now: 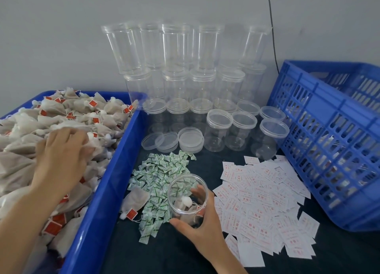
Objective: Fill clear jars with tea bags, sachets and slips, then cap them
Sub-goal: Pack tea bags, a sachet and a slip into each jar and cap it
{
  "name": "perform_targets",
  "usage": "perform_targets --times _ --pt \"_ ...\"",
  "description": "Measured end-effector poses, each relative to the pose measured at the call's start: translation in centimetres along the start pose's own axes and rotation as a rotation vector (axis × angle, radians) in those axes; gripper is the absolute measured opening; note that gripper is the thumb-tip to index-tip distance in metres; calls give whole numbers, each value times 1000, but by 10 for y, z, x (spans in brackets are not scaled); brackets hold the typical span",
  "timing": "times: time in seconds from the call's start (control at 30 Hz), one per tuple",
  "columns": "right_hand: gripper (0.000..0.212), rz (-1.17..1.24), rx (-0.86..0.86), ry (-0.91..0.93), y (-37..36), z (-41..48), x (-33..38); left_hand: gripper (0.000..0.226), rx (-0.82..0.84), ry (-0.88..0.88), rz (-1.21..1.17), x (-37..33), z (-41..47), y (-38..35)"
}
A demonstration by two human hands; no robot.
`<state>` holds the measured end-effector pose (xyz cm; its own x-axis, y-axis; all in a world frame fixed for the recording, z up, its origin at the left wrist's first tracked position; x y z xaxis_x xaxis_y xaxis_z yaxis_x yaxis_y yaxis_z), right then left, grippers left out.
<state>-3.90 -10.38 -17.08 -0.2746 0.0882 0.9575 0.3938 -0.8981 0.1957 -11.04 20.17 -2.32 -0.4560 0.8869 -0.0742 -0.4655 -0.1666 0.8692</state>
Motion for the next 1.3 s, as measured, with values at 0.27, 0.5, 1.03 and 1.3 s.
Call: perform_targets --times 0.27,0.5,1.03,1.3 --pt "89 28 4 -8 -1 0 0 16 268 -29 -1054 -122 -20 47" --pt "89 44 16 -22 -1 -1 1 16 336 124 -1139 -130 -27 24" --pt "90 21 3 13 1 -1 4 28 308 286 44 6 2 -31" --pt "91 20 15 -2 0 0 3 35 232 327 367 32 8 -23"
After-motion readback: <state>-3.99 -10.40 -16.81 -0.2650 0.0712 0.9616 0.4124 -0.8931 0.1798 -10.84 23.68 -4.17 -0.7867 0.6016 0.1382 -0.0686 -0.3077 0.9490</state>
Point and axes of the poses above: each hand's wrist, its own z-axis towards the middle knuckle, its own y-axis out of the back of the hand, x = y × z, the point moved 5 cm from there along z, towards the middle knuckle, and after that the axes turned 1 degree about -z, right-handed, at the moved point
